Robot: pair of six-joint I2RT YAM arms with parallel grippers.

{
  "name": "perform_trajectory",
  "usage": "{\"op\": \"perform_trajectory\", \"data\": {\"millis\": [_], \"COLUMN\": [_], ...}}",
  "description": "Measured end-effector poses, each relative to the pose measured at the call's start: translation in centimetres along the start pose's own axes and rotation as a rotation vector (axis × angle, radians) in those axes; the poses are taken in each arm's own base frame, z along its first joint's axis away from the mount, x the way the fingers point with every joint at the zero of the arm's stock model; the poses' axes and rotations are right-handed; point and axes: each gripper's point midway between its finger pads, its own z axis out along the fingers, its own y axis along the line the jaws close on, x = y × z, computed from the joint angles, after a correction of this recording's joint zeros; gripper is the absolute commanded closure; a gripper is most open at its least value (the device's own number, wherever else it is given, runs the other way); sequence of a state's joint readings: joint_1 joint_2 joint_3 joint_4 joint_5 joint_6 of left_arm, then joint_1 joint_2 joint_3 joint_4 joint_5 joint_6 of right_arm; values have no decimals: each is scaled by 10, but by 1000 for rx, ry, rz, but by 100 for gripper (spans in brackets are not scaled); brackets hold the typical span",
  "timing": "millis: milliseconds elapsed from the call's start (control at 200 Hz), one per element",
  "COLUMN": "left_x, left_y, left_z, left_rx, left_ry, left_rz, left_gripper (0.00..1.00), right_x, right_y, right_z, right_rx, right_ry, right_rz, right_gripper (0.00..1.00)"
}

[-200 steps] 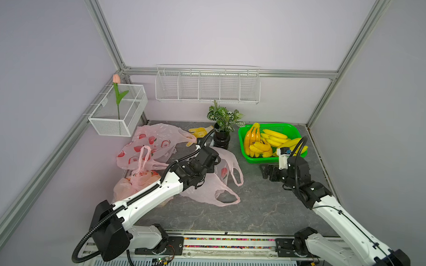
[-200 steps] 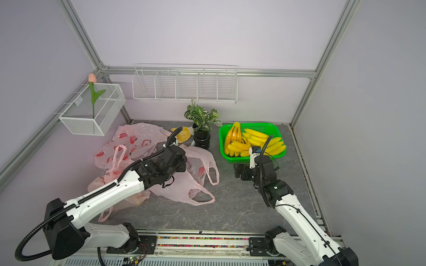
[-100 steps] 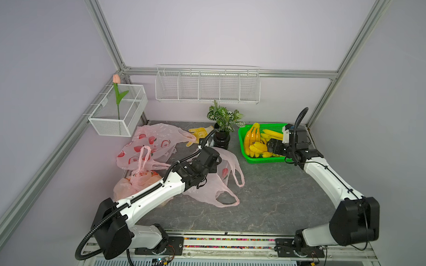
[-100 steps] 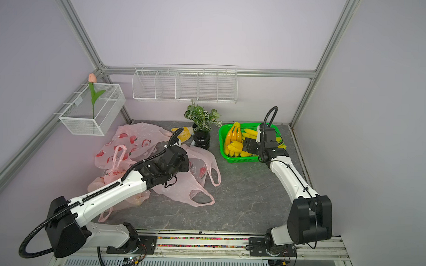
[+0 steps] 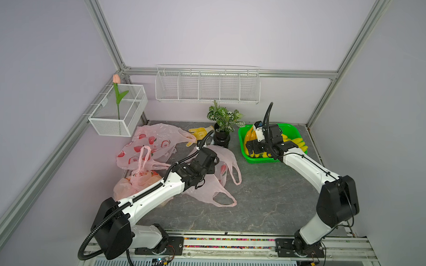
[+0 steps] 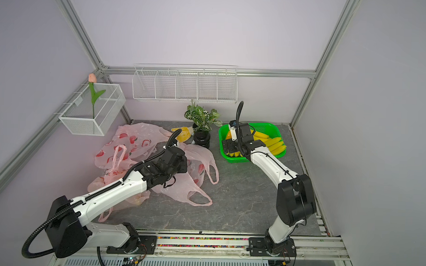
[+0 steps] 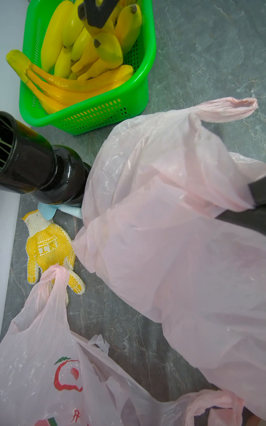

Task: Place the banana into a plastic bag & tie a knot
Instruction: Open the plastic bag, then pick up the banana from the basket.

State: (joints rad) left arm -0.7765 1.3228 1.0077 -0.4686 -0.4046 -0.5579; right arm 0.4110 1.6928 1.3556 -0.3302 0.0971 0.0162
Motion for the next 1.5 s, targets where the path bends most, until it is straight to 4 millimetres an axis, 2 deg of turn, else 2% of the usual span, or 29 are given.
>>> {"op": "perform_trajectory", "data": {"millis": [75, 190, 365, 635, 865, 1059, 1314, 1504], "left_x": [0, 0, 0, 1, 2, 2, 4, 7], "left_y": [1, 0, 1, 1, -1, -2, -3, -4], "left_z": [0, 0, 1, 1, 1, 1, 3, 4], "left_rx": [0, 4, 4, 9, 19, 24, 26, 31], "left_ry": [1, 4, 5, 10, 16, 20, 28, 38], "left_rz": [-2, -3, -5, -7, -7, -7, -5, -5], "left_gripper": [100, 100, 100, 100, 100, 100, 100, 100], "right_x": [-3, -3, 7, 9, -1, -16, -44, -42], "right_y": [-5, -11, -17, -15, -19, -22, -22, -21], "right_z": [5, 11, 19, 23, 18, -4, -58, -81], "right_rx": [29, 65, 112, 160, 231, 251, 238, 193], "right_ry": [9, 24, 66, 78, 51, 4, -118, -162], "right_rz": [-15, -24, -47, -101, -136, -129, -77, -17], "right_gripper": [20, 28, 40, 62, 71, 79, 80, 83]}}
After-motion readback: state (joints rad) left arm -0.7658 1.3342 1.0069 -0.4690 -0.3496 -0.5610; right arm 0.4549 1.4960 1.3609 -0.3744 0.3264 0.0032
